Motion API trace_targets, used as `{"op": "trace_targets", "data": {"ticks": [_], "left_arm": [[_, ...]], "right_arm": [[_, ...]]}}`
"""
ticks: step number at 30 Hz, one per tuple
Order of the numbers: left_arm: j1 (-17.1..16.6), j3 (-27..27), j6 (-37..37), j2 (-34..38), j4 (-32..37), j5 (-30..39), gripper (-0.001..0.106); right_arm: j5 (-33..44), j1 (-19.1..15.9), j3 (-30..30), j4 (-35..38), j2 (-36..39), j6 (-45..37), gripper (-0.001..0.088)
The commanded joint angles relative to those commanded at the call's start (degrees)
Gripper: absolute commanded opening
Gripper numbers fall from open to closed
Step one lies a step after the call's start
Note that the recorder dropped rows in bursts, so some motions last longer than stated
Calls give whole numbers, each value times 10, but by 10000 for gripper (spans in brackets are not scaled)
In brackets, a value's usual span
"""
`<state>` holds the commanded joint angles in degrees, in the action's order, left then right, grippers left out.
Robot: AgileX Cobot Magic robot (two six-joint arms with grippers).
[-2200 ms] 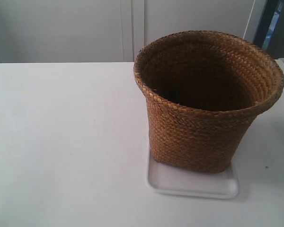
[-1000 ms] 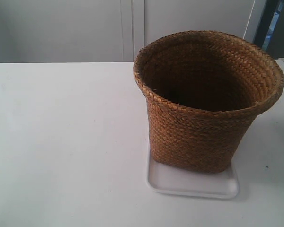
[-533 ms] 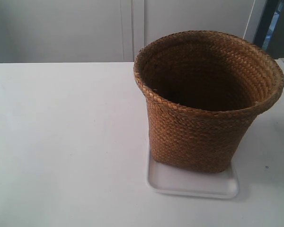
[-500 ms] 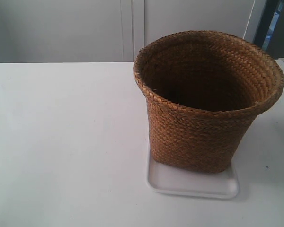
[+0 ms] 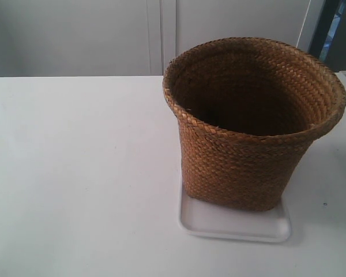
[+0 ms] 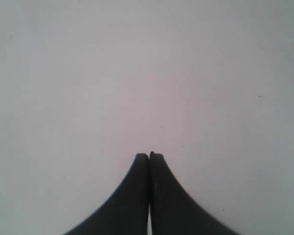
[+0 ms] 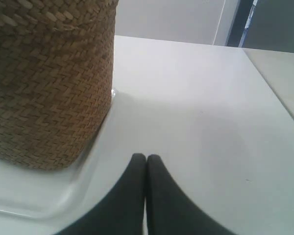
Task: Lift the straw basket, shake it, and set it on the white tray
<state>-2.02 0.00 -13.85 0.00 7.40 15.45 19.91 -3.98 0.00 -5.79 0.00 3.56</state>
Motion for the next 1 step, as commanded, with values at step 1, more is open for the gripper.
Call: {"op": "trace_targets", "data": {"ticks": [1], "left_arm": [[0,0,0,0,0,0,0]], "right_arm": [[0,0,0,0,0,0,0]]}}
